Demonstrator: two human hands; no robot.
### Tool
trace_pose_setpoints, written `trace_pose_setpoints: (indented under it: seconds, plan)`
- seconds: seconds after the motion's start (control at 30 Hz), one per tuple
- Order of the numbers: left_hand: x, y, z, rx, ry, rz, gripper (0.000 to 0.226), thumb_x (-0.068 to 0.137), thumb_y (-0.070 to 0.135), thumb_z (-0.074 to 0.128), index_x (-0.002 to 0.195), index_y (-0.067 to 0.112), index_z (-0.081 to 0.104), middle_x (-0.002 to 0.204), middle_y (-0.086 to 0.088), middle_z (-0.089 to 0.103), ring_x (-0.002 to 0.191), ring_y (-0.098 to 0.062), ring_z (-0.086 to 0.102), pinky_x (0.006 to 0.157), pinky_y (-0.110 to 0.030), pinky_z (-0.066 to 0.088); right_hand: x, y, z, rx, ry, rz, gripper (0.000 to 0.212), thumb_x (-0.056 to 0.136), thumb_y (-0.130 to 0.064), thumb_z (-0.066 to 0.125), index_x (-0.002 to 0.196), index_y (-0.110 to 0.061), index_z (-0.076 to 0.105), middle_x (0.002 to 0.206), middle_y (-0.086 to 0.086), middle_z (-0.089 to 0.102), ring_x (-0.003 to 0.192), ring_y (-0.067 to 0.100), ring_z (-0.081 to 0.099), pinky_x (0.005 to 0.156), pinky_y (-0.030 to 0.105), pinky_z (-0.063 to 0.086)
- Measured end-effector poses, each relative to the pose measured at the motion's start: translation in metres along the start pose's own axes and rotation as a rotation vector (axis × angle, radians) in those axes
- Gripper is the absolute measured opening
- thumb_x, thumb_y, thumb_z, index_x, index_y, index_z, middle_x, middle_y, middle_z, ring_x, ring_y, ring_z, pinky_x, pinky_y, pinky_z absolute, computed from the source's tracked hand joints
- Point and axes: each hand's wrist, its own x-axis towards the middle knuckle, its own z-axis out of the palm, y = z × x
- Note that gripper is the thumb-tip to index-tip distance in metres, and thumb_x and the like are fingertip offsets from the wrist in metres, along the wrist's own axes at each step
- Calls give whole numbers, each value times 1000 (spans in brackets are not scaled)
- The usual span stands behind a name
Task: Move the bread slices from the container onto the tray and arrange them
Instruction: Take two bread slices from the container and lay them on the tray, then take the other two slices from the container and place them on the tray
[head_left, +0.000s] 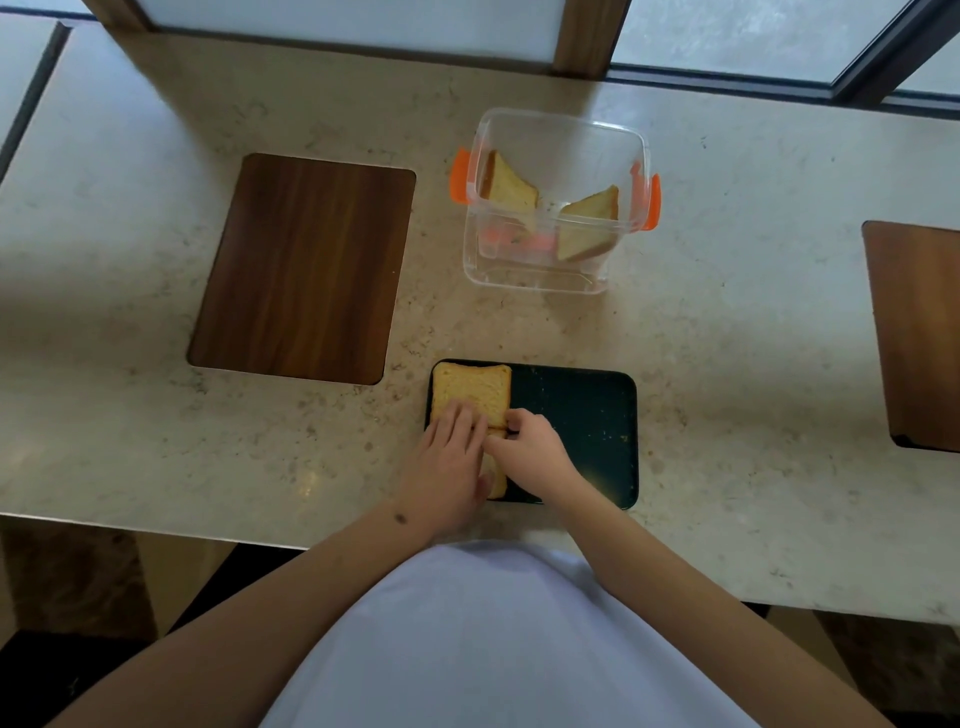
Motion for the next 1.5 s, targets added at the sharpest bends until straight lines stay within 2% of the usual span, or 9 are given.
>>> trace_pose_setpoints:
  seconds: [0.17, 0.43, 0.6, 0.77, 0.9, 1.0, 1.17, 1.33, 1.5]
  plan:
    - [-7, 0, 9, -11, -5, 13, 80, 101, 48, 42, 157, 7, 2, 165, -18, -5, 151, -33, -11, 122, -50, 9, 1, 2, 0, 24, -1, 7, 62, 90, -36, 62, 144, -9, 47, 135, 10, 55, 101, 16, 58, 78, 25, 48]
    - [6, 3, -20, -115, -2, -20, 75, 95, 36, 54, 155, 5, 23, 163, -21, 21, 150, -36, 15, 119, -51, 23, 1, -15, -23, -287, -63, -121, 35, 89, -34, 59, 117, -12, 56, 114, 6, 55, 91, 17, 57, 79, 32, 53]
    - [93, 7, -129, -155, 312, 64, 38, 90, 16, 59, 127, 8, 55, 121, -11, 57, 104, -24, 54, 89, -38, 50, 29, -82, -118, -510, 225, -346, 31, 93, -31, 56, 119, -15, 63, 106, 0, 70, 90, 16, 66, 78, 34, 57]
    - [191, 14, -234, -180, 555, 136, 36, 89, 13, 63, 125, 10, 58, 123, -12, 60, 110, -25, 57, 96, -37, 50, 80, -164, -214, -723, 506, -458, 32, 90, -29, 56, 118, -17, 64, 106, 6, 71, 94, 30, 65, 72, 35, 47]
    - [261, 9, -257, 104, 266, 107, 34, 88, 8, 60, 122, 11, 62, 121, -11, 64, 106, -29, 62, 89, -45, 54, 126, -200, -235, -1046, 302, -279, 26, 91, -16, 57, 116, -11, 62, 108, 10, 62, 88, 28, 62, 63, 32, 43]
    - [296, -5, -250, 229, 59, 83, 31, 89, 8, 59, 119, 12, 66, 116, -10, 67, 102, -29, 64, 85, -44, 55, 149, -207, -230, -1157, 159, -220, 7, 86, -6, 56, 80, -8, 53, 84, 7, 57, 62, 20, 52, 48, 28, 35]
    - [323, -15, -236, 476, -199, 151, 8, 85, 5, 61, 84, 11, 67, 91, -7, 65, 62, -21, 60, 46, -32, 42, 187, -205, -218, -1300, -5, -191, 16, 83, -14, 67, 71, -14, 56, 74, 2, 56, 58, 17, 51, 48, 27, 36]
    - [339, -21, -222, 577, -296, 234, 9, 82, 22, 67, 89, 16, 70, 89, -1, 65, 72, -21, 66, 65, -37, 59, 210, -198, -214, -1362, -136, -118, 21, 83, -32, 75, 94, -18, 64, 81, -1, 57, 78, 19, 59, 67, 33, 46]
    - [348, -19, -208, 661, -262, 270, 14, 86, 31, 67, 96, 21, 68, 86, 3, 66, 82, -19, 63, 67, -32, 47, 220, -195, -216, -1379, -151, -120, 18, 84, -31, 71, 90, -16, 65, 80, 0, 59, 82, 21, 64, 70, 33, 52]
